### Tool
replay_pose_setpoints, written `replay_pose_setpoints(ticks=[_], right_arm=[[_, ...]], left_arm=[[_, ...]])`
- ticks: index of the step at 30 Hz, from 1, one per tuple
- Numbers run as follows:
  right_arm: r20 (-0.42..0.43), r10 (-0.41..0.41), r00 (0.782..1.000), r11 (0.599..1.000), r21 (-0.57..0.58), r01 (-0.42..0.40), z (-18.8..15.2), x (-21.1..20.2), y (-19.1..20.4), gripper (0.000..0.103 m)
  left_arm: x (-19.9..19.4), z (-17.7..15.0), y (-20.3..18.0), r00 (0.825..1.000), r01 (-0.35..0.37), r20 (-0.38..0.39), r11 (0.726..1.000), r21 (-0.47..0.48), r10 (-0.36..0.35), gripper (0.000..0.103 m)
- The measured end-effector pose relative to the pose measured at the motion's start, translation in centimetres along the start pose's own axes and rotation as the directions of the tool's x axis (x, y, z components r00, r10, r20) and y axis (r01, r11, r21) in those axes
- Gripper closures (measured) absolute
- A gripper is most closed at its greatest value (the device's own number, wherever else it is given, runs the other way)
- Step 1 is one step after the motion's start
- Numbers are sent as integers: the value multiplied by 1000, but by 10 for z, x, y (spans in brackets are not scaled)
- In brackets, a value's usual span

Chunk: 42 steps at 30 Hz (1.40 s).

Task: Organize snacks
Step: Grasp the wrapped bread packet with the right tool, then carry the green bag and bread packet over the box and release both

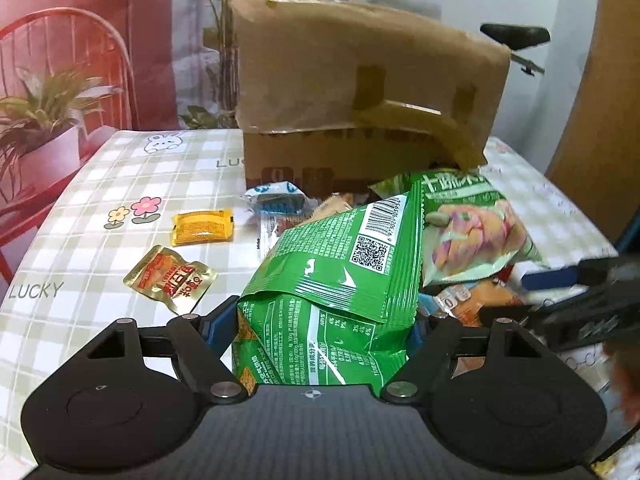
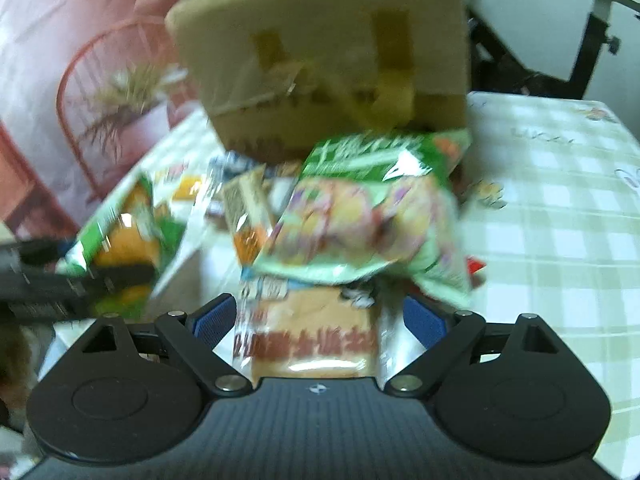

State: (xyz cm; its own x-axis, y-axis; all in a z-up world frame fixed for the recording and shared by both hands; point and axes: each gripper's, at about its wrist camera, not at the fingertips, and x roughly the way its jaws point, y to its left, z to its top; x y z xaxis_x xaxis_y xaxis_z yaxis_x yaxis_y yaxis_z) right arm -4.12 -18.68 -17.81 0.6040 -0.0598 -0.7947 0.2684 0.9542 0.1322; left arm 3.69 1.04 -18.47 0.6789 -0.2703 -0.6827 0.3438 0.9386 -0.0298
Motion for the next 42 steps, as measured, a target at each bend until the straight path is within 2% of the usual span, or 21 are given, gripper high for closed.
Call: replay_pose_setpoints(ticks=[3, 6, 10, 14, 16, 18, 21, 24, 27, 33, 36, 42], right_arm=[[-45, -9, 999, 999, -31, 8, -1, 12, 10, 10], [-61, -56, 997, 997, -64, 52, -3, 20, 16, 9], [-61, -91, 994, 991, -103, 84, -6, 23, 19, 9], [-54, -89, 995, 990, -112, 82, -7, 23, 19, 11], [-41, -76, 996, 989, -128, 70, -8, 20, 19, 22], [-43, -63, 997, 989, -134, 57, -7, 16, 20, 28], [-70, -4, 998, 994, -107, -4, -7, 10, 19, 29], [-108, 93, 990, 994, -46, -99, -10, 4, 16, 30], [-132, 136, 982, 990, -22, -140, -11, 0, 18, 30], [-59, 132, 989, 987, -84, -137, 2, -23, 32, 30], [1, 152, 988, 985, -88, -151, 13, -40, 35, 30], [106, 183, 977, 982, -65, -177, 37, -69, 28, 30]], left_arm=[[-3, 0, 0, 1000, 6, 8, 1000, -13, -6, 23], [-8, -1, 2, 1000, 6, 19, 1000, -18, -6, 23], [-13, -2, 2, 999, 18, 32, 1000, -26, -17, 23], [-16, -4, 2, 999, 27, 41, 999, -27, -26, 23], [-18, -4, 1, 998, 29, 48, 999, -29, -28, 23], [-20, -4, 1, 998, 32, 54, 999, -34, -30, 23], [-22, -5, 3, 998, 34, 61, 999, -40, -32, 23], [-24, -6, 3, 998, 37, 62, 998, -48, -34, 23], [-25, -6, 3, 997, 35, 63, 998, -46, -32, 23], [-37, 8, 4, 993, 13, 118, 999, -42, -8, 23], [-44, 19, 0, 987, -12, 160, 1000, -19, 15, 23], [-59, 44, -3, 972, 0, 233, 1000, -20, 5, 23]])
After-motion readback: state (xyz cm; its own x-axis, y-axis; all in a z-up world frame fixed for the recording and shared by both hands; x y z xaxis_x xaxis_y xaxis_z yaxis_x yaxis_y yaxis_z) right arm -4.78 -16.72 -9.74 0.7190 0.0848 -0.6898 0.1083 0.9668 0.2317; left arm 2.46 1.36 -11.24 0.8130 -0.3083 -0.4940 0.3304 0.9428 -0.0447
